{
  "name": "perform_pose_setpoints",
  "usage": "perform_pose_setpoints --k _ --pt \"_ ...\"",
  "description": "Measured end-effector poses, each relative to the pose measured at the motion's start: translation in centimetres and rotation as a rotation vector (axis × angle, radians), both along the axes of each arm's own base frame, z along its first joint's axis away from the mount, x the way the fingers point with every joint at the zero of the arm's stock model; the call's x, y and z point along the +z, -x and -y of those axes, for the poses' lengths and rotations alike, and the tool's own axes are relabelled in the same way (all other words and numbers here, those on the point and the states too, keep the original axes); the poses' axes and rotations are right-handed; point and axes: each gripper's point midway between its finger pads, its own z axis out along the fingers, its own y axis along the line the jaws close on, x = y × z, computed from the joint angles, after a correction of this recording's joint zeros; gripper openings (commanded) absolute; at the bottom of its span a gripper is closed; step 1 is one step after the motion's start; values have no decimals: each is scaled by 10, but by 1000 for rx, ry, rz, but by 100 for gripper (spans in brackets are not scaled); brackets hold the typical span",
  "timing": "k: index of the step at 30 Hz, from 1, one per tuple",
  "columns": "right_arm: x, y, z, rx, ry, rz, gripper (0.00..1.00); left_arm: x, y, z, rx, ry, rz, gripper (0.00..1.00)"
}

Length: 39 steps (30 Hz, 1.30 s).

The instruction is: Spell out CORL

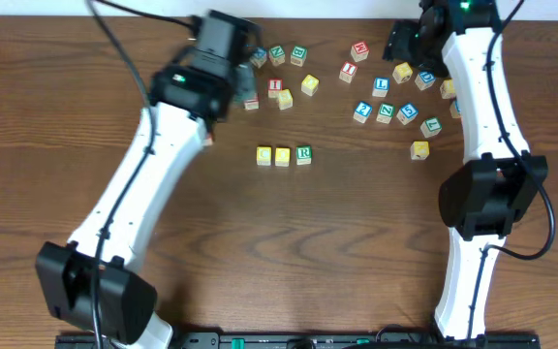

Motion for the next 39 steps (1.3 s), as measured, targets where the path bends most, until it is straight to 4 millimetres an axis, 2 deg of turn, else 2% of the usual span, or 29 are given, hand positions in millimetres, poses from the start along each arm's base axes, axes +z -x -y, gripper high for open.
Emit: perform_pose_setpoints --k 4,7,17,23,27,33,39 --pt "-19 -10 -3 6 -2 21 73 -3 -4 -35 74 -10 -17 44" --pt "-31 -16 -4 21 -1 39 73 -4 -4 -43 91 -11 -23 44" --pt "-68 -16 -9 139 30 29 70 -4 -3 -43 91 -12 -28 44" --pt "-88 -14 -12 168 40 26 60 -4 -3 -43 91 -12 -28 44" --pt "-99 -13 -18 185 43 31 57 -4 -3 -43 91 -12 -28 45" --pt "-108 -12 -25 200 46 36 54 -5 -2 -44 91 -14 -35 44" --pt "-118 -10 -23 196 57 37 54 -6 -1 -44 92 -17 -42 44"
